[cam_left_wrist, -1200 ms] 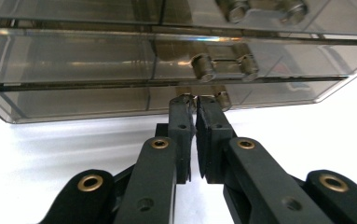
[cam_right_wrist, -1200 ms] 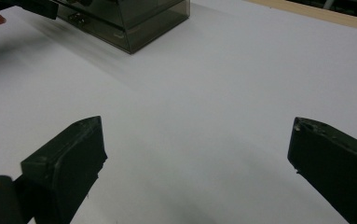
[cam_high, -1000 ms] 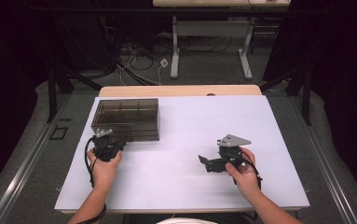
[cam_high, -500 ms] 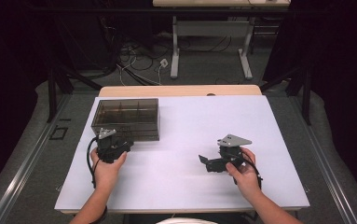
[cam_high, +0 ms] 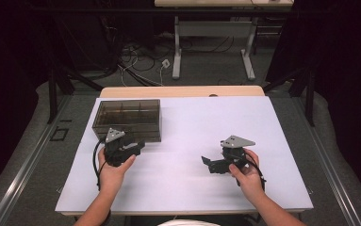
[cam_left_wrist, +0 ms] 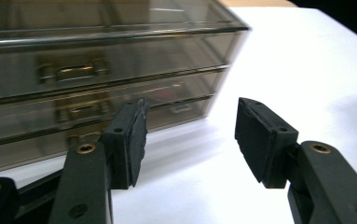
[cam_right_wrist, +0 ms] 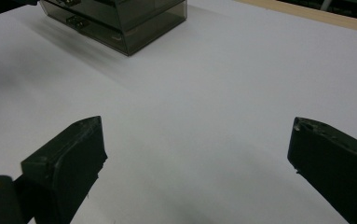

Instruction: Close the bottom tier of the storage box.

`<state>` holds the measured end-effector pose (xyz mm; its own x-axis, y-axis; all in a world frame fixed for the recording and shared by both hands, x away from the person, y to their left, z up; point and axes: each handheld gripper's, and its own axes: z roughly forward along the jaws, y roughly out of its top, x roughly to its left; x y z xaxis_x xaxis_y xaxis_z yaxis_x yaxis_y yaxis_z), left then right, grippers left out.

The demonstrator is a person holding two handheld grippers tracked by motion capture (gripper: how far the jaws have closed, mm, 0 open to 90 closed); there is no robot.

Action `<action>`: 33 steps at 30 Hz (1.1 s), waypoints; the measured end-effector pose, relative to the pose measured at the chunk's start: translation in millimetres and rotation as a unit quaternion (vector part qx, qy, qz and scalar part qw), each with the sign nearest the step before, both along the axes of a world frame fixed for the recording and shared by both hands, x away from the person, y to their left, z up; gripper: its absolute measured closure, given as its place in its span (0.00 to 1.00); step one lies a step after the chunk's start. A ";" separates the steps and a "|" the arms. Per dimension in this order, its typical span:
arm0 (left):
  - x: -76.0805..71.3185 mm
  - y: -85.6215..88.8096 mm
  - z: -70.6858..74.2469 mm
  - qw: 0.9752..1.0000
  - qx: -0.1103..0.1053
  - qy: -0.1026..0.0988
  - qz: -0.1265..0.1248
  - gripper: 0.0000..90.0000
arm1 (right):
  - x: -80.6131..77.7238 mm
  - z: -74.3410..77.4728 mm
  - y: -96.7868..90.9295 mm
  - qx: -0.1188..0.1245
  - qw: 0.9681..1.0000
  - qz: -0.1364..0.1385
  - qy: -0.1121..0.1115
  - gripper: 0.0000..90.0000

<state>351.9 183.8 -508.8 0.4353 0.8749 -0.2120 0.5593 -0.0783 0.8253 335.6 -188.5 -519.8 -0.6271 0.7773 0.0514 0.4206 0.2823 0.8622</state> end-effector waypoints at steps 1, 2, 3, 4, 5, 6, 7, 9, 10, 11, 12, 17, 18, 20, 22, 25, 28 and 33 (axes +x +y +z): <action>-0.8 -2.0 1.0 1.000 -0.003 -0.002 -0.006 0.46 | -0.1 0.1 -0.1 0.000 1.000 0.000 0.000 0.04; -1.5 -3.3 1.9 1.000 -0.004 -0.003 -0.011 0.46 | -0.1 0.1 -0.1 0.000 1.000 0.000 0.000 0.04; -2.5 -5.4 2.8 1.000 -0.009 -0.006 -0.017 0.45 | 0.0 0.1 -0.2 0.000 1.000 0.000 0.000 0.04; -3.6 -7.7 3.6 1.000 -0.011 -0.010 -0.022 0.43 | -0.1 0.3 -0.3 0.001 1.000 -0.001 0.002 0.04; -4.8 -10.1 4.7 0.999 -0.014 -0.010 -0.030 0.40 | 0.0 0.2 -0.2 0.001 1.000 -0.002 0.001 0.04; -5.7 -12.1 5.6 0.999 -0.018 -0.009 -0.036 0.37 | 0.2 0.0 -0.3 0.002 1.000 -0.003 -0.001 0.04; -6.7 -13.9 6.3 0.999 -0.019 -0.010 -0.043 0.33 | 0.1 0.3 -0.6 0.002 1.000 -0.002 0.001 0.04; -9.0 -17.6 7.8 0.998 -0.020 -0.014 -0.053 0.29 | -0.3 0.8 -1.0 0.001 1.000 -0.001 0.003 0.04; -10.0 -19.3 8.5 0.998 -0.024 -0.015 -0.058 0.25 | -0.4 1.1 -1.1 0.001 1.000 -0.001 0.003 0.04; -11.1 -21.0 9.0 0.998 -0.028 -0.017 -0.062 0.21 | -0.3 1.1 -1.3 0.001 1.000 0.000 0.002 0.04; -12.1 -22.4 9.7 0.997 -0.029 -0.019 -0.065 0.18 | -0.2 1.1 -1.4 0.002 1.000 0.000 -0.001 0.04; -18.8 -30.6 10.4 0.996 -0.029 -0.027 -0.083 0.02 | -1.3 2.3 -2.3 0.002 1.000 0.000 -0.002 0.04; -20.0 -31.5 10.5 0.995 -0.026 -0.029 -0.087 0.01 | -1.6 2.6 -2.1 0.005 1.000 -0.004 0.000 0.04; -24.1 -34.9 10.5 0.995 -0.016 -0.037 -0.095 0.00 | -1.7 3.0 -2.7 0.005 1.000 -0.002 -0.001 0.04; -26.9 -37.6 11.1 0.993 -0.006 -0.048 -0.104 0.00 | -1.8 3.5 -3.2 0.004 1.000 -0.001 -0.001 0.04; -32.0 -42.1 11.4 0.992 -0.004 -0.053 -0.115 0.00 | -1.6 3.7 -3.7 0.004 1.000 -0.001 -0.004 0.04; -37.4 -45.8 10.9 0.989 0.000 -0.060 -0.136 0.00 | -2.3 4.0 -3.6 0.005 1.000 -0.001 -0.004 0.04; -46.9 -50.0 9.2 0.985 0.002 -0.070 -0.161 0.00 | -3.5 4.5 -3.1 0.008 1.000 -0.001 -0.003 0.04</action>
